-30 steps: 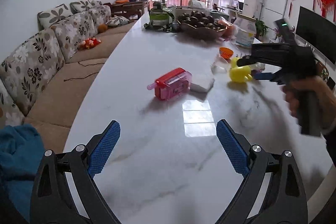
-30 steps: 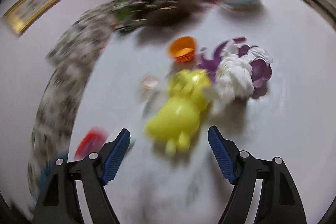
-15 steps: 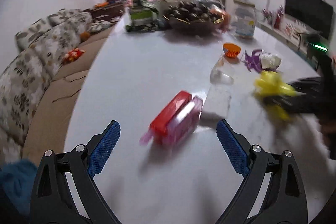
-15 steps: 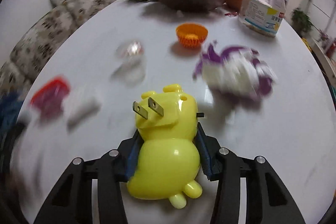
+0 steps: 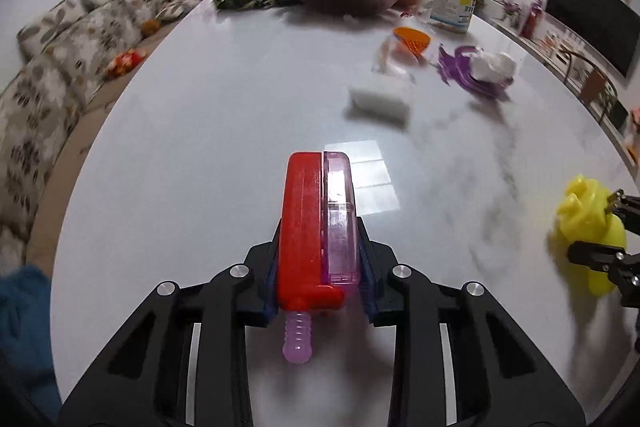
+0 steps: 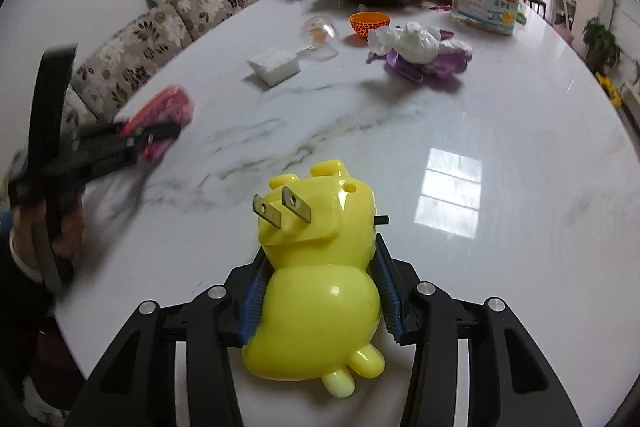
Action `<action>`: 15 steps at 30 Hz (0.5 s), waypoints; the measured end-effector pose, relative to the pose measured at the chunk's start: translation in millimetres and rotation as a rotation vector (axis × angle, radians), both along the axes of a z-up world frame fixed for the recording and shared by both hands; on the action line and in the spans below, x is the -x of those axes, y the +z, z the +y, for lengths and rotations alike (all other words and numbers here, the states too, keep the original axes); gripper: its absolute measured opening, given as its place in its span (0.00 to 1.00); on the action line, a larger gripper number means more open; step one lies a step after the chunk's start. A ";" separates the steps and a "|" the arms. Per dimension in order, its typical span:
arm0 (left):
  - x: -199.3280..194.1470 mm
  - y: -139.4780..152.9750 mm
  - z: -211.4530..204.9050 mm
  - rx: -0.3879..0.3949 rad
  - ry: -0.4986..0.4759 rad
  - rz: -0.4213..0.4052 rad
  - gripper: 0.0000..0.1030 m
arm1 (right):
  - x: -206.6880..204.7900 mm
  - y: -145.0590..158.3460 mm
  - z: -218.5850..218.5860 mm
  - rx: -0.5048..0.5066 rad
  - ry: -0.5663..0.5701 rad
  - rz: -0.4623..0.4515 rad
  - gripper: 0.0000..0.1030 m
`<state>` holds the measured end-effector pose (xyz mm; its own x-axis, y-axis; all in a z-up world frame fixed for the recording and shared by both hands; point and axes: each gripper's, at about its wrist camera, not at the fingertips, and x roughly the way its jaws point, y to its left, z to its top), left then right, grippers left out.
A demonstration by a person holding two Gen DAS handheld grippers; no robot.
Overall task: Collect trash
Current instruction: 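Grasp the yellow pig-shaped toy with the right tool while the left grasps the red-and-pink toy, then carry the pig toy and red toy to the trash bag and open both tools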
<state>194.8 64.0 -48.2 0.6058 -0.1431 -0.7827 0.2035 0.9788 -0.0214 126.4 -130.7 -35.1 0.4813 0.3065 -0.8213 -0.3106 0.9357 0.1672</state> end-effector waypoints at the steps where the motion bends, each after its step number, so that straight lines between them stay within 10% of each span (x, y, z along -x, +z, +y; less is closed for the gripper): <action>1: 16.2 1.0 -2.6 0.004 0.020 0.002 0.29 | 2.8 0.1 -1.6 -0.016 -0.003 0.005 0.46; 15: 207.0 15.0 -52.0 -0.093 0.129 -0.061 0.29 | 166.2 29.7 -22.2 -0.203 0.084 -0.062 0.46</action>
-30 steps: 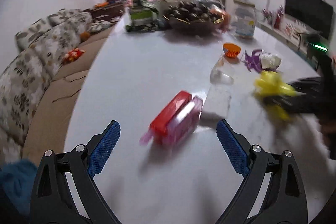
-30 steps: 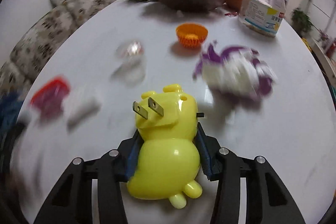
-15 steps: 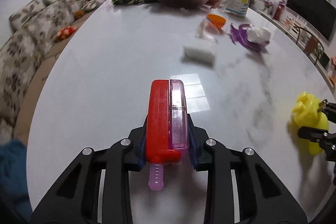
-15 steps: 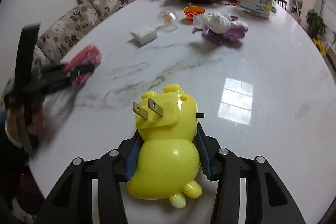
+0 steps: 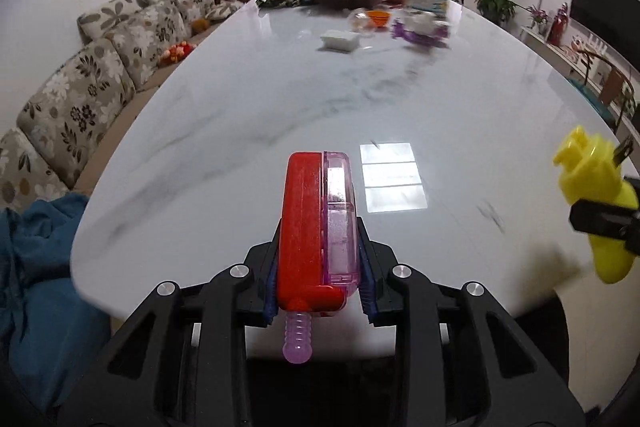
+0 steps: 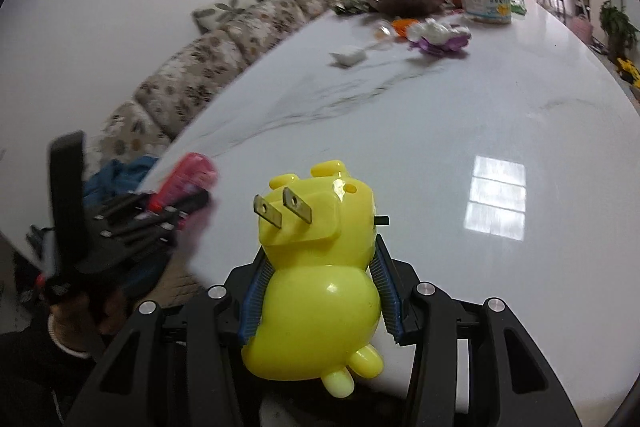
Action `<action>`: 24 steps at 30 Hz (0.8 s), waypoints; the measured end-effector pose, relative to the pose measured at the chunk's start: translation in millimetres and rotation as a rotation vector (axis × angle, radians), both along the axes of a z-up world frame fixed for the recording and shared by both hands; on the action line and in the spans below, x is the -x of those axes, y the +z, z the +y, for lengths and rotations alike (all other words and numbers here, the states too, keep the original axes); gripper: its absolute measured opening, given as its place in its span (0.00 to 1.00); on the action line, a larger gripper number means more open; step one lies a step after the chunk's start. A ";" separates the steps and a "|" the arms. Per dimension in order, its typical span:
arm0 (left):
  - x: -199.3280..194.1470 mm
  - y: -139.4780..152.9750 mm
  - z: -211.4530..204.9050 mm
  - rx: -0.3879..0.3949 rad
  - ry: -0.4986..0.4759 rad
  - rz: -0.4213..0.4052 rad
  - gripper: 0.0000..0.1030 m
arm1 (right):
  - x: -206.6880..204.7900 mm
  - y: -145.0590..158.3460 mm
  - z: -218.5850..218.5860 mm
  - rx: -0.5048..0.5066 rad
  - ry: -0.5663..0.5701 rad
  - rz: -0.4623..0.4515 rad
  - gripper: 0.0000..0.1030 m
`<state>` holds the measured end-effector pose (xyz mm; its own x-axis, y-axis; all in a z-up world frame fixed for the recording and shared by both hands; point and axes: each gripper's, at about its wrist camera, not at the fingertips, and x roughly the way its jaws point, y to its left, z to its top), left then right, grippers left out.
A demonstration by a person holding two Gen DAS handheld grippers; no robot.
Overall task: Collect trash
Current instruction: 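Carry the pig toy and red toy to the trash bag and open both tools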
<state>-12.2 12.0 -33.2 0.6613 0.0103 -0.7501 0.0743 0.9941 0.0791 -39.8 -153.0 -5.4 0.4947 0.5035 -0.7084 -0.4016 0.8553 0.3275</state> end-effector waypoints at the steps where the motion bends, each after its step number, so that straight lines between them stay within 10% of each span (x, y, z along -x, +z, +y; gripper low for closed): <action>1: 12.7 1.1 -5.0 -0.002 -0.013 -0.003 0.29 | 12.6 3.3 -1.1 -0.011 0.015 -0.008 0.46; 12: 100.4 -28.6 -33.5 -0.023 -0.191 0.124 0.30 | 121.7 -41.9 9.8 0.082 0.237 0.103 0.47; 16: 102.8 -61.7 -36.3 -0.064 -0.221 0.143 0.83 | 108.1 -86.6 19.5 0.147 0.233 0.156 0.67; 24: 87.7 -76.1 -14.3 -0.002 -0.189 0.193 0.85 | 98.9 -79.9 21.3 0.178 0.231 0.124 0.67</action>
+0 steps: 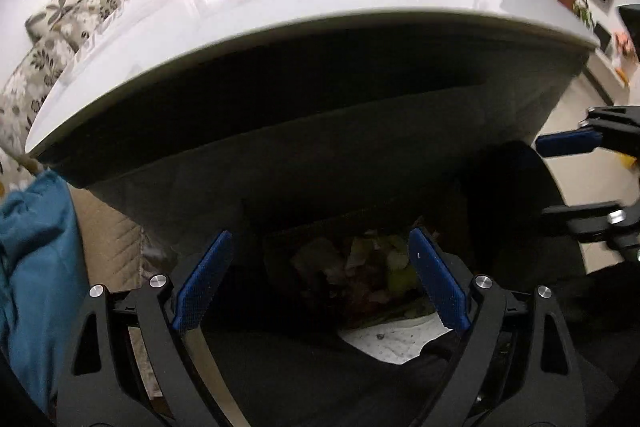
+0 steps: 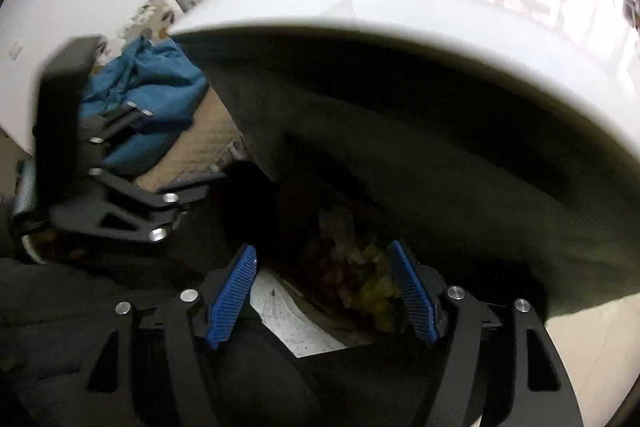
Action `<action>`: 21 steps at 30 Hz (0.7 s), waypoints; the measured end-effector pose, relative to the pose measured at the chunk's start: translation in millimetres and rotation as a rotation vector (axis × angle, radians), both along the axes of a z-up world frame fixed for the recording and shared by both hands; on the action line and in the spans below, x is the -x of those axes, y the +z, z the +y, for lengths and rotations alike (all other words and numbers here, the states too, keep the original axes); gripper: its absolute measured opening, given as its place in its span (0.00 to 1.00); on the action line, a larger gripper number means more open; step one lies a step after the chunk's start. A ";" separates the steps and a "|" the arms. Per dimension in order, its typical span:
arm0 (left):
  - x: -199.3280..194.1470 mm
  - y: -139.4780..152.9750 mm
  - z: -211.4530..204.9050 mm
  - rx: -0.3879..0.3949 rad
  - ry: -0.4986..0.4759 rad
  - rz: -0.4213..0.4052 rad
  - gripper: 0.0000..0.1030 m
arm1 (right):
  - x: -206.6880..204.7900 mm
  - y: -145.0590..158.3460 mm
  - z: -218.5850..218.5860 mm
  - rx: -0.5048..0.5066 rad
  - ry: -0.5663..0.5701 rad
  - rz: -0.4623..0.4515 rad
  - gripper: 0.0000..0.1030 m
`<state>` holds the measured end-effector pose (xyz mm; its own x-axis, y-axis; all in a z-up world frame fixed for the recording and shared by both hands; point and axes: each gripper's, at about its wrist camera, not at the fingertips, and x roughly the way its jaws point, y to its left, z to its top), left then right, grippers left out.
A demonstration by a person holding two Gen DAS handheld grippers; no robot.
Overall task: Collect trash
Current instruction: 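Carry the pig toy and red toy to the trash bag and open both tools, then grasp the white tissue with the right tool while the left grasps the white sponge block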
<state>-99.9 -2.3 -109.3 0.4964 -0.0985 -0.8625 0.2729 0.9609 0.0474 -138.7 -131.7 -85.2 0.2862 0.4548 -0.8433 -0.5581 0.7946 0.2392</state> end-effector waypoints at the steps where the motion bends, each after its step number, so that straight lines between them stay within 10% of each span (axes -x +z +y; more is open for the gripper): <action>1: -2.5 4.9 2.1 0.010 0.003 -0.009 0.85 | 3.1 13.1 -1.4 -0.010 0.008 -0.024 0.67; 9: -51.7 82.6 16.5 0.113 0.072 -0.175 0.88 | -86.0 117.9 -28.0 -0.053 -0.052 -0.287 0.77; 21: -135.8 95.2 36.9 0.199 0.186 -0.198 0.88 | -369.1 108.1 -18.4 0.123 -0.324 -0.467 0.72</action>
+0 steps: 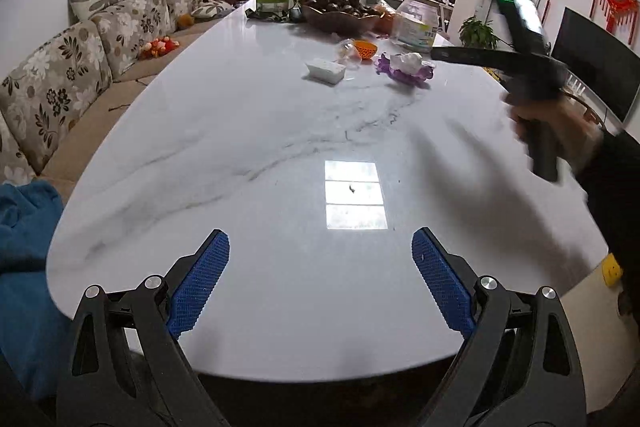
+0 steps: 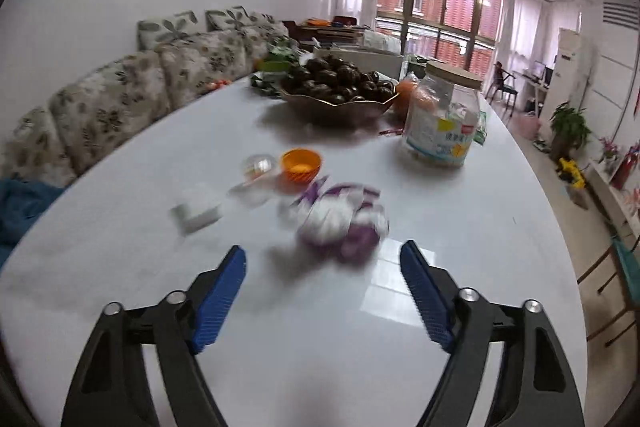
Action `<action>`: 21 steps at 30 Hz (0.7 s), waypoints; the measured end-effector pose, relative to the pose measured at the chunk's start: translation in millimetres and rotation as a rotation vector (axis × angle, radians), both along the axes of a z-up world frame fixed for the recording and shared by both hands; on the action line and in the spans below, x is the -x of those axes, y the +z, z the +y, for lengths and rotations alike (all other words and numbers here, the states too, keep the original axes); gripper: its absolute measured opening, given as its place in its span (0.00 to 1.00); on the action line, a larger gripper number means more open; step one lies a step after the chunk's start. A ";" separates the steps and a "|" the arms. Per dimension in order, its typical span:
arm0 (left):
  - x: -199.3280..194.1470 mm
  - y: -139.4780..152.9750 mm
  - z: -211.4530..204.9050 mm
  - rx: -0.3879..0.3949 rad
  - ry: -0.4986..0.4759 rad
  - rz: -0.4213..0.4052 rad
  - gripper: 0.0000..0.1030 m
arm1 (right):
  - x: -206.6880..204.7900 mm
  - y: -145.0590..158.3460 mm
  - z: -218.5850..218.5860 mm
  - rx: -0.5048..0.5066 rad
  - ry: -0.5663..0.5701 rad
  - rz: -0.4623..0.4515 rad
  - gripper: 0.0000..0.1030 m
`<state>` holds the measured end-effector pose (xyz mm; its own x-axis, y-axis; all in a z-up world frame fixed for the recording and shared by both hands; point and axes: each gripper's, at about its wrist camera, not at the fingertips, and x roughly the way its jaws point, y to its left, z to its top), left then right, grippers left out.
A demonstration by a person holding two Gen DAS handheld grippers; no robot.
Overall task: Collect trash
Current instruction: 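Grasp the white tissue with the right tool while the left grasps the white sponge block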
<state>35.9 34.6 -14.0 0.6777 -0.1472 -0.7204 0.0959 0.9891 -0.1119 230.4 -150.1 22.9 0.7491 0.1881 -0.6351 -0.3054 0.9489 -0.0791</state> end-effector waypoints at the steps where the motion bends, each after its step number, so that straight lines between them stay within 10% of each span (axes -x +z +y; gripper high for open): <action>1: -4.5 -0.7 -0.4 0.001 -0.002 0.004 0.88 | -13.7 -2.4 5.5 0.009 0.005 0.008 0.71; 9: -46.7 -6.7 0.5 0.019 -0.012 0.035 0.88 | -74.7 -48.5 26.6 0.135 -0.002 0.143 0.35; 21: -212.0 -21.4 -30.2 -0.120 -0.006 0.018 0.88 | 81.1 16.1 -66.9 -0.314 0.078 0.089 0.36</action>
